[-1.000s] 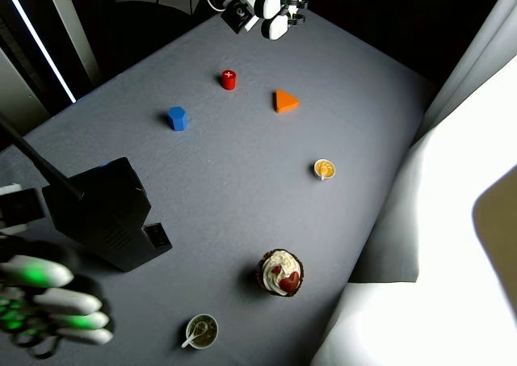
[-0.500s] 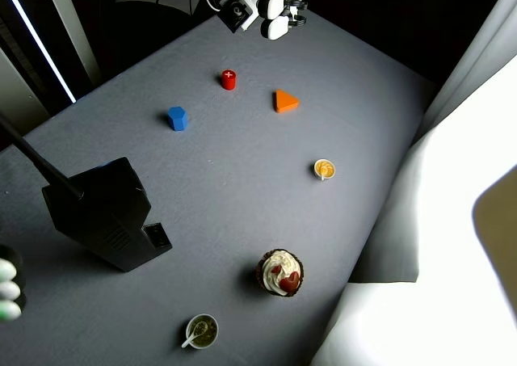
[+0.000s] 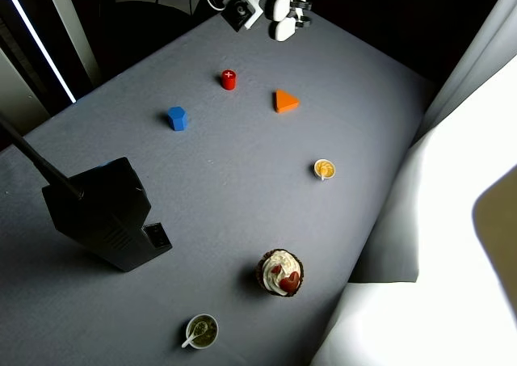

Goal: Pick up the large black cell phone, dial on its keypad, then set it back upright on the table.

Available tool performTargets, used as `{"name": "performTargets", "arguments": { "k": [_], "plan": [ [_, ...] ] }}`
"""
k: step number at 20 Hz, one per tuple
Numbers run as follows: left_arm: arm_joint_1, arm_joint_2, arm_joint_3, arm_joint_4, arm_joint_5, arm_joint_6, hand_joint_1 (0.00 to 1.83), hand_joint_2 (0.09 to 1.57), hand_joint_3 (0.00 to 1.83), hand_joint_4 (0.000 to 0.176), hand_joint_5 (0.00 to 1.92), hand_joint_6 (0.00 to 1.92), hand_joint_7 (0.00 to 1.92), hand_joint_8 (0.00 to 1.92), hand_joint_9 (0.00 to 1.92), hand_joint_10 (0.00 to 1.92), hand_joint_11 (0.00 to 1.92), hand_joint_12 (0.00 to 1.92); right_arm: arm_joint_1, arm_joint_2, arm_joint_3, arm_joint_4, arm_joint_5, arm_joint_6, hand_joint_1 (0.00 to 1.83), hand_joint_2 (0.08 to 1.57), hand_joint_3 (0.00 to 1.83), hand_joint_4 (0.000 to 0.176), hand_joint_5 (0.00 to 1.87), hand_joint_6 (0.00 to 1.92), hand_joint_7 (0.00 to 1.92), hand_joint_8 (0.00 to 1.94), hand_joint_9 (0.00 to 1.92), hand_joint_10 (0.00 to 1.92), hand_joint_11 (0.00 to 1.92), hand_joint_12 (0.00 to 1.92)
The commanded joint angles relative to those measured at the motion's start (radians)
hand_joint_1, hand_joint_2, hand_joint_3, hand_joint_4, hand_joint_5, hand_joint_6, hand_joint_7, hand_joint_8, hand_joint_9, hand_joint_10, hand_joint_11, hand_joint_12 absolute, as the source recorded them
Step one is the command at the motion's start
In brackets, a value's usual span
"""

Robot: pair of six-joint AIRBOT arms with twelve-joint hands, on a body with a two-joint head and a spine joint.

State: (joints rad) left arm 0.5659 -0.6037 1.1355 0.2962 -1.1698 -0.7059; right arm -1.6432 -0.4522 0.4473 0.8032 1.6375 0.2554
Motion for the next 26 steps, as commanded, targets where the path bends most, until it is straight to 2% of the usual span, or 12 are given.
{"name": "performTargets", "arguments": {
  "k": [1, 2, 4, 5, 9, 12, 15, 18, 19, 21, 24, 26],
  "plan": [
    [-0.020, 0.003, -0.004, -0.031, -0.111, -0.008, 0.00, 1.18, 0.00, 0.000, 0.17, 0.00, 0.17, 0.00, 0.18, 0.00, 0.00, 0.41, 0.006, 0.007, 0.007, 0.055, 0.127, 0.012, 0.01, 0.92, 0.01, 0.087, 0.00, 0.00, 0.00, 0.00, 0.00, 0.00, 0.02, 0.01],
    [-0.020, 0.000, -0.004, -0.031, -0.111, -0.008, 0.00, 1.18, 0.00, 0.000, 0.16, 0.00, 0.16, 0.00, 0.16, 0.00, 0.00, 0.46, 0.007, 0.002, 0.010, 0.102, 0.127, 0.013, 0.01, 0.92, 0.01, 0.089, 0.00, 0.00, 0.00, 0.00, 0.00, 0.00, 0.03, 0.02],
    [-0.019, 0.000, -0.004, -0.031, -0.110, -0.008, 0.00, 1.18, 0.00, 0.000, 0.15, 0.00, 0.16, 0.00, 0.14, 0.00, 0.00, 0.47, -0.002, -0.006, 0.021, 0.114, 0.127, 0.005, 0.02, 0.92, 0.01, 0.087, 0.00, 0.00, 0.00, 0.00, 0.00, 0.00, 0.03, 0.02],
    [-0.019, 0.000, -0.003, -0.031, -0.110, -0.008, 0.00, 1.18, 0.00, 0.000, 0.15, 0.00, 0.16, 0.00, 0.13, 0.00, 0.00, 0.41, -0.002, -0.007, 0.024, 0.114, 0.127, 0.005, 0.02, 0.92, 0.01, 0.089, 0.00, 0.00, 0.00, 0.00, 0.00, 0.00, 0.03, 0.02],
    [-0.019, 0.001, -0.003, -0.032, -0.111, -0.009, 0.00, 1.18, 0.00, 0.000, 0.15, 0.00, 0.16, 0.00, 0.14, 0.00, 0.00, 0.38, -0.002, -0.001, 0.024, 0.114, 0.127, 0.020, 0.05, 0.92, 0.01, 0.092, 0.00, 0.00, 0.00, 0.00, 0.00, 0.00, 0.02, 0.02],
    [-0.019, 0.002, -0.003, -0.036, -0.111, -0.009, 0.00, 1.18, 0.00, 0.000, 0.16, 0.00, 0.16, 0.00, 0.14, 0.00, 0.00, 0.39, -0.014, -0.005, 0.033, 0.125, 0.127, 0.037, 0.02, 0.94, 0.01, 0.083, 0.00, 0.00, 0.00, 0.00, 0.00, 0.00, 0.03, 0.02],
    [-0.019, 0.004, -0.001, -0.037, -0.111, -0.009, 0.00, 1.18, 0.00, 0.000, 0.16, 0.00, 0.17, 0.00, 0.15, 0.00, 0.00, 0.38, -0.023, 0.005, 0.034, 0.177, 0.127, 0.064, 0.04, 0.94, 0.01, 0.085, 0.00, 0.00, 0.00, 0.00, 0.00, 0.00, 0.02, 0.02],
    [-0.019, -0.001, 0.000, -0.037, -0.111, -0.008, 0.00, 1.19, 0.00, 0.000, 0.18, 0.01, 0.19, 0.01, 0.18, 0.01, 0.00, 0.47, -0.023, 0.012, 0.031, 0.202, 0.127, 0.086, 0.03, 0.94, 0.00, 0.087, 0.00, 0.00, 0.00, 0.00, 0.00, 0.00, 0.03, 0.03],
    [-0.019, -0.004, 0.000, -0.037, -0.111, -0.008, 0.00, 1.19, 0.00, 0.000, 0.16, 0.00, 0.17, 0.01, 0.15, 0.00, 0.00, 0.41, -0.023, 0.011, 0.036, 0.212, 0.127, 0.093, 0.01, 0.94, 0.01, 0.087, 0.00, 0.00, 0.00, 0.00, 0.00, 0.00, 0.02, 0.03],
    [-0.019, -0.005, 0.000, -0.037, -0.111, -0.008, 0.00, 1.19, 0.00, 0.000, 0.17, 0.00, 0.16, 0.00, 0.15, 0.00, 0.00, 0.44, -0.023, 0.008, 0.049, 0.224, 0.127, 0.108, 0.08, 0.92, 0.00, 0.090, 0.00, 0.00, 0.00, 0.00, 0.00, 0.00, 0.02, 0.03],
    [-0.019, -0.005, 0.001, -0.037, -0.110, -0.008, 0.00, 1.19, 0.00, 0.000, 0.17, 0.00, 0.18, 0.01, 0.16, 0.01, 0.00, 0.44, -0.023, -0.004, 0.053, 0.225, 0.127, 0.108, 0.07, 0.93, 0.00, 0.086, 0.00, 0.00, 0.00, 0.00, 0.00, 0.00, 0.03, 0.04],
    [-0.019, -0.005, 0.001, -0.037, -0.110, -0.008, 0.00, 1.19, 0.00, 0.000, 0.18, 0.00, 0.18, 0.00, 0.16, 0.00, 0.00, 0.37, -0.027, -0.015, 0.057, 0.224, 0.127, 0.092, 0.07, 0.93, 0.00, 0.089, 0.00, 0.00, 0.00, 0.00, 0.00, 0.00, 0.03, 0.04]
  ]
}}
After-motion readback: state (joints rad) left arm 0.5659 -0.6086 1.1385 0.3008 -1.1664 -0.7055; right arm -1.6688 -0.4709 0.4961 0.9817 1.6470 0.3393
